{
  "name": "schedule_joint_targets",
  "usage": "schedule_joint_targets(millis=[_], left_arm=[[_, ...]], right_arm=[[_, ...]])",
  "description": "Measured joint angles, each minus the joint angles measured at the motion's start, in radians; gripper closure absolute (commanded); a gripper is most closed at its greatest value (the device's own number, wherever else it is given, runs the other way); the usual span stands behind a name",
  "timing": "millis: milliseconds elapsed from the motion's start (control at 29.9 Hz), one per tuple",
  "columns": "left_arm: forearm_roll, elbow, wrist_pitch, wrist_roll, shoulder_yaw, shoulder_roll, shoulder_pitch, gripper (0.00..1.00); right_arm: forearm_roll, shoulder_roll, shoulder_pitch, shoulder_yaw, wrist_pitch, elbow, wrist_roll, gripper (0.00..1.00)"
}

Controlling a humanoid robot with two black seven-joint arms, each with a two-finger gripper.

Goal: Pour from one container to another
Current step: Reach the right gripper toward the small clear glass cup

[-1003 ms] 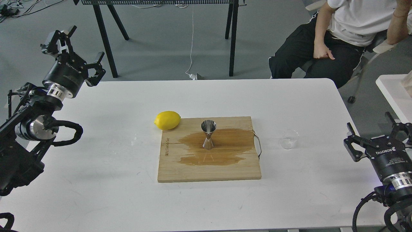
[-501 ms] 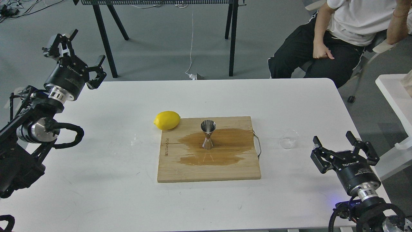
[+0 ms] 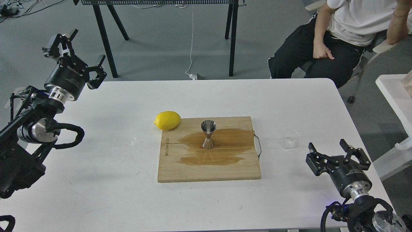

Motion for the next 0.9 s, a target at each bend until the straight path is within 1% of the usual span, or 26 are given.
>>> schedule_joint_targets(millis=[100, 167, 201, 267, 368, 468, 635, 902], left_arm=[[0.0, 0.0, 0.0, 0.0, 0.001, -0.004, -0.001, 0.0], [0.0, -0.001, 0.0, 0.0, 0.002, -0.004, -0.001, 0.0], [0.0, -0.001, 0.0, 0.0, 0.003, -0.004, -0.001, 0.0], [0.001, -0.001, 0.0, 0.0, 0.003, -0.005, -0.001, 0.0], [0.001, 0.0, 0.0, 0.0, 0.003, -0.007, -0.001, 0.0], [0.002, 0.0, 0.002, 0.0, 0.001, -0.01, -0.001, 0.0], [0.002, -0.001, 0.002, 0.0, 0.0, -0.014, -0.001, 0.0], [0.002, 0.0, 0.001, -0.001, -0.002, -0.015, -0.001, 0.0]], right_arm=[[0.0, 0.004, 0.014, -0.018, 0.024, -0.011, -0.018, 0.0], [0.001, 0.005, 0.041, -0.036, 0.013, -0.014, -0.03, 0.0], [0.002, 0.005, 0.061, -0.048, -0.01, -0.017, -0.035, 0.0], [0.006, 0.005, 0.096, -0.07, -0.094, -0.025, -0.038, 0.0], [0.008, 0.018, 0.146, -0.084, -0.254, -0.033, -0.038, 0.0], [0.007, 0.051, 0.17, -0.087, -0.331, -0.048, -0.038, 0.0], [0.006, 0.064, 0.189, -0.086, -0.356, -0.113, -0.038, 0.0], [0.005, 0.067, 0.192, -0.092, -0.344, -0.164, -0.04, 0.01]])
